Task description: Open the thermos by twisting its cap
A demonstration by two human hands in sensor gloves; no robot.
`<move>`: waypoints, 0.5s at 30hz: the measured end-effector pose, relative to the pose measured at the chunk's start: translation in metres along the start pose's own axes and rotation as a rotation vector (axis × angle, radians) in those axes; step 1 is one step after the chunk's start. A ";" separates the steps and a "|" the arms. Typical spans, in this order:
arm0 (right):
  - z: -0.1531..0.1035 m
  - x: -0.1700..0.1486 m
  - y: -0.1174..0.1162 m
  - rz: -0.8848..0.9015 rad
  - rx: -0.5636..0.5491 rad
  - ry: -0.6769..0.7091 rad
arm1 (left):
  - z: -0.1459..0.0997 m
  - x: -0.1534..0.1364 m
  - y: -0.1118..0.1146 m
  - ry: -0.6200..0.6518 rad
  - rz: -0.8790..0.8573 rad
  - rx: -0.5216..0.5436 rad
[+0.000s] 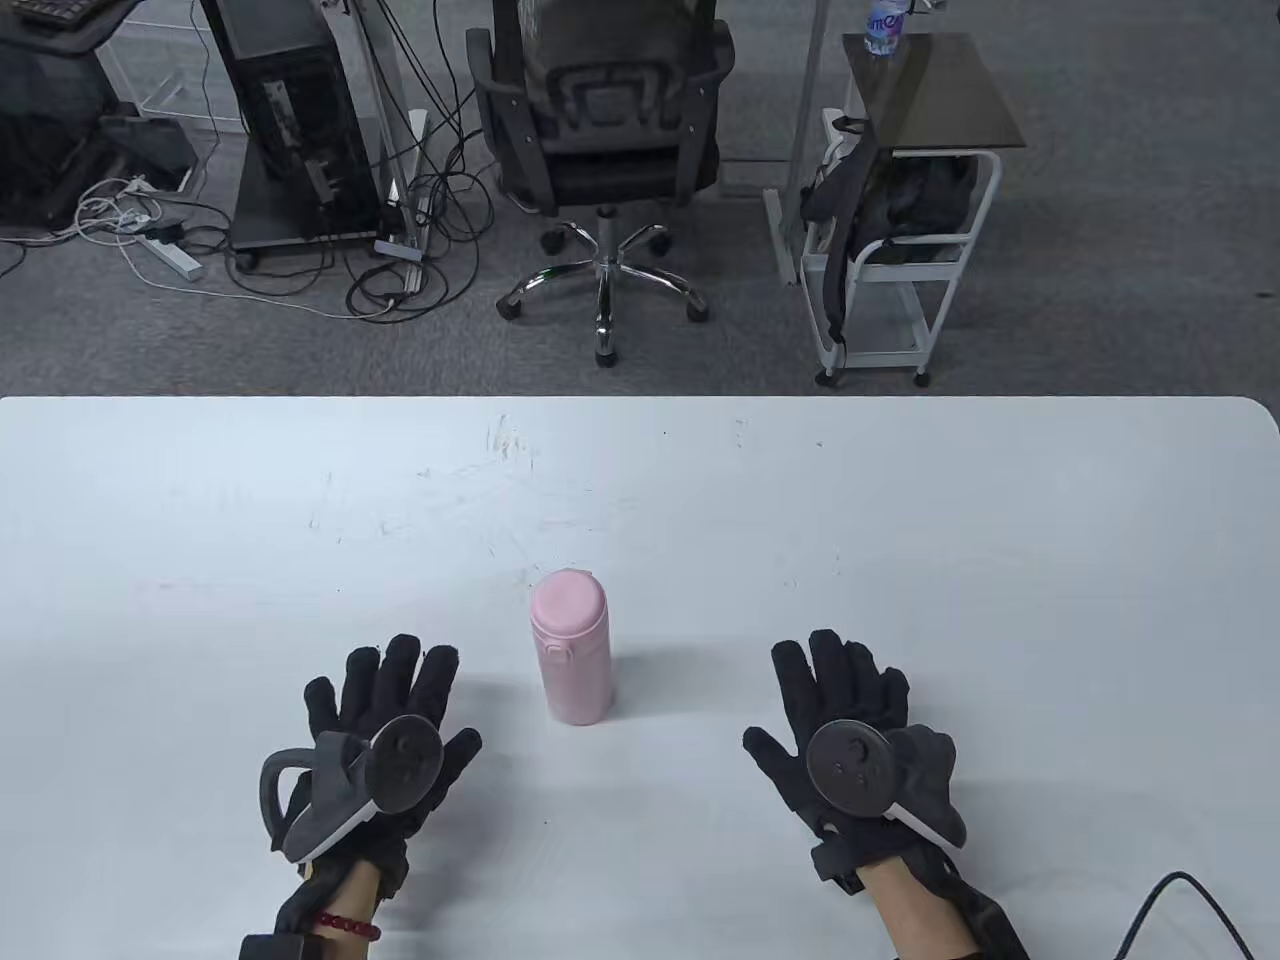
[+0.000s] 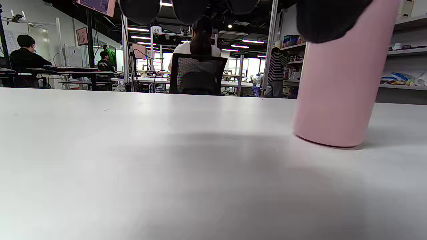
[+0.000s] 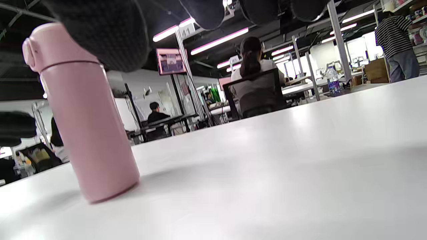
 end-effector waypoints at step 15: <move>-0.004 0.001 -0.001 0.062 0.008 -0.005 | 0.007 -0.005 0.010 0.133 -0.363 0.034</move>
Point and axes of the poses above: the tracker on the back of each hand, its own x axis roughly to the thumb side, its own z axis roughly from the wrist to the fingertips, y = z × x, the point moved 2 cm from there along z, roughly from the wrist to the fingertips, and after that the axes turned 14 degrees about -x, right-handed, at the moved point
